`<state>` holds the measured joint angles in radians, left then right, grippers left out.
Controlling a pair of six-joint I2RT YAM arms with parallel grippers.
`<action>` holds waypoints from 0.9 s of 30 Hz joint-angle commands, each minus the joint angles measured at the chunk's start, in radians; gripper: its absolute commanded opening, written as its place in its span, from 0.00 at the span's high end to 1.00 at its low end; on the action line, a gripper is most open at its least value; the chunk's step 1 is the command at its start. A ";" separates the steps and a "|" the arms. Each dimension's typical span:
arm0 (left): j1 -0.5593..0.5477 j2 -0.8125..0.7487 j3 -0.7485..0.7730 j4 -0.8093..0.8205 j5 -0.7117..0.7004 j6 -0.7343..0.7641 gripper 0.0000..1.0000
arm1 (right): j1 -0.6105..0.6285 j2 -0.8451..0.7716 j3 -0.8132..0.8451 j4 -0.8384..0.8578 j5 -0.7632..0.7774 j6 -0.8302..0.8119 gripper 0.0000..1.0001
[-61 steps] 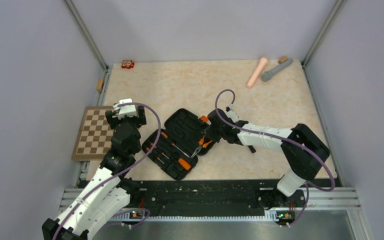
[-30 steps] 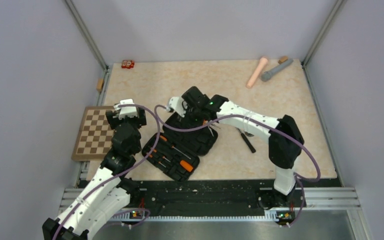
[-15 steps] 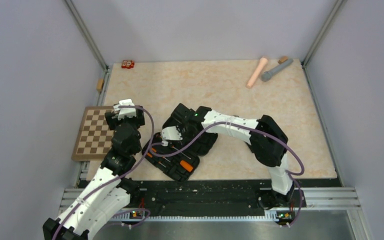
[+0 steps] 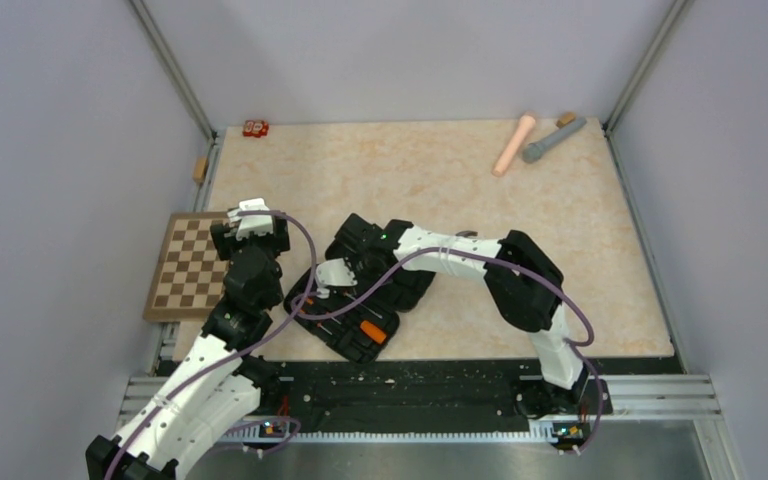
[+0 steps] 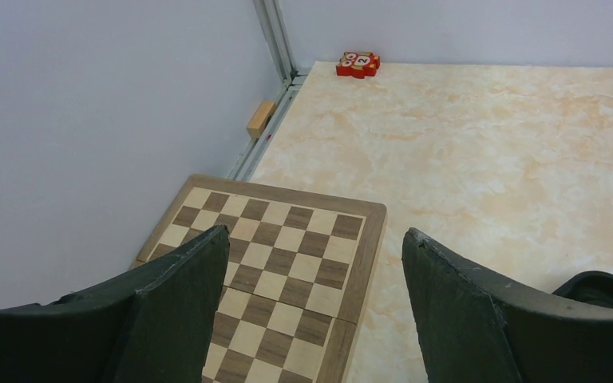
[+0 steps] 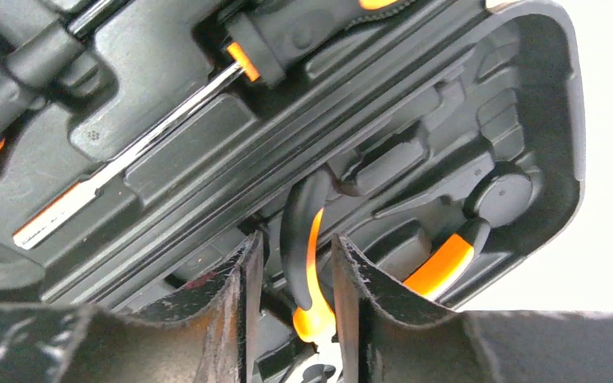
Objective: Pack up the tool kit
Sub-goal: Adjust the pliers in the toolbox.
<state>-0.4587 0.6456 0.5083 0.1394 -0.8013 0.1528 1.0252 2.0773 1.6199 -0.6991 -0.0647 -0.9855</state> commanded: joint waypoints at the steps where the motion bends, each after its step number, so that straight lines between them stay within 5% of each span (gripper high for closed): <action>1: 0.002 -0.002 -0.003 0.057 0.002 0.005 0.16 | -0.010 -0.045 0.014 0.082 -0.016 0.107 0.62; 14: 0.004 0.010 0.019 0.017 0.049 -0.038 0.17 | -0.147 -0.339 -0.214 0.281 -0.095 0.402 0.34; 27: 0.003 0.024 0.021 0.008 0.076 -0.040 0.17 | -0.205 -0.238 -0.225 0.249 -0.106 0.375 0.35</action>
<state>-0.4587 0.6704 0.5064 0.1196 -0.7372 0.1246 0.8276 1.7935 1.3796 -0.4568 -0.1627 -0.6010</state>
